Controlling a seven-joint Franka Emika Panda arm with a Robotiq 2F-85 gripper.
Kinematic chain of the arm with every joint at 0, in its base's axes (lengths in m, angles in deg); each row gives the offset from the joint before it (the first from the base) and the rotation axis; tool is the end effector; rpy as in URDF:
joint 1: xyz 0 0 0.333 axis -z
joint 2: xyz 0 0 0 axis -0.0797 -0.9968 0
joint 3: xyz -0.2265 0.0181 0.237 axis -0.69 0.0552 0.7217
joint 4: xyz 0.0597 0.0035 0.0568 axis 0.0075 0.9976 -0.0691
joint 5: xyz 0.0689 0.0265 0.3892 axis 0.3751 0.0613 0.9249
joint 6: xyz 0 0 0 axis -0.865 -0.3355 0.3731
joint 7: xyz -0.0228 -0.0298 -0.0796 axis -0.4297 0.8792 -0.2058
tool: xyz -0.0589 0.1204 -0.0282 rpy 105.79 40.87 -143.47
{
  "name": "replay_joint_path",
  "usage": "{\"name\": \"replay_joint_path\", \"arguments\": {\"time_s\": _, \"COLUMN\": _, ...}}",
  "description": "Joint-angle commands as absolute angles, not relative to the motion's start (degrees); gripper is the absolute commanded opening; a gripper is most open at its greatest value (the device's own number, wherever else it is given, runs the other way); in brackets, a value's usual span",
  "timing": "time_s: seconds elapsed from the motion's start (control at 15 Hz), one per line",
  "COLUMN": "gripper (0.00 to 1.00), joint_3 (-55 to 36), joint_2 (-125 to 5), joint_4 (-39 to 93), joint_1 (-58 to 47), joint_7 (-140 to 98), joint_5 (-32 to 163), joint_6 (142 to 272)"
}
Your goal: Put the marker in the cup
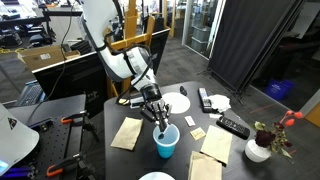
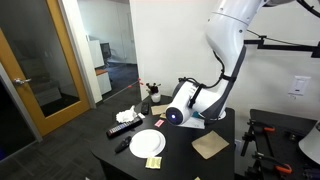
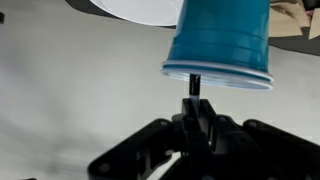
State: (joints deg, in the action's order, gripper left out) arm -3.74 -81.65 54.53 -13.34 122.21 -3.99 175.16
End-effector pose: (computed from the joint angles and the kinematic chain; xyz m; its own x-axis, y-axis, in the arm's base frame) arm 0.5098 -0.0129 0.0910 0.1722 -0.3292 0.9284 -0.9848 -0.0354 0.1701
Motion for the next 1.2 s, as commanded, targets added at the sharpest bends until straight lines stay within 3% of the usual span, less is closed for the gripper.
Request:
{"name": "replay_joint_path", "arguments": {"time_s": 0.0, "gripper": 0.44, "joint_3": -2.93, "joint_2": -82.86, "joint_4": 53.1, "joint_1": -13.03, "joint_7": 123.43, "joint_5": -2.8, "joint_6": 173.16}}
{"name": "replay_joint_path", "arguments": {"time_s": 0.47, "gripper": 0.95, "joint_3": -2.91, "joint_2": -81.86, "joint_4": 53.51, "joint_1": -13.23, "joint_7": 123.83, "joint_5": -1.95, "joint_6": 172.76}}
{"name": "replay_joint_path", "arguments": {"time_s": 0.53, "gripper": 0.99, "joint_3": -2.88, "joint_2": -81.18, "joint_4": 53.85, "joint_1": -13.27, "joint_7": 124.06, "joint_5": -1.91, "joint_6": 172.7}}
{"name": "replay_joint_path", "arguments": {"time_s": 1.13, "gripper": 1.0, "joint_3": -9.09, "joint_2": -69.49, "joint_4": 55.92, "joint_1": -19.3, "joint_7": 123.34, "joint_5": 1.76, "joint_6": 172.47}}
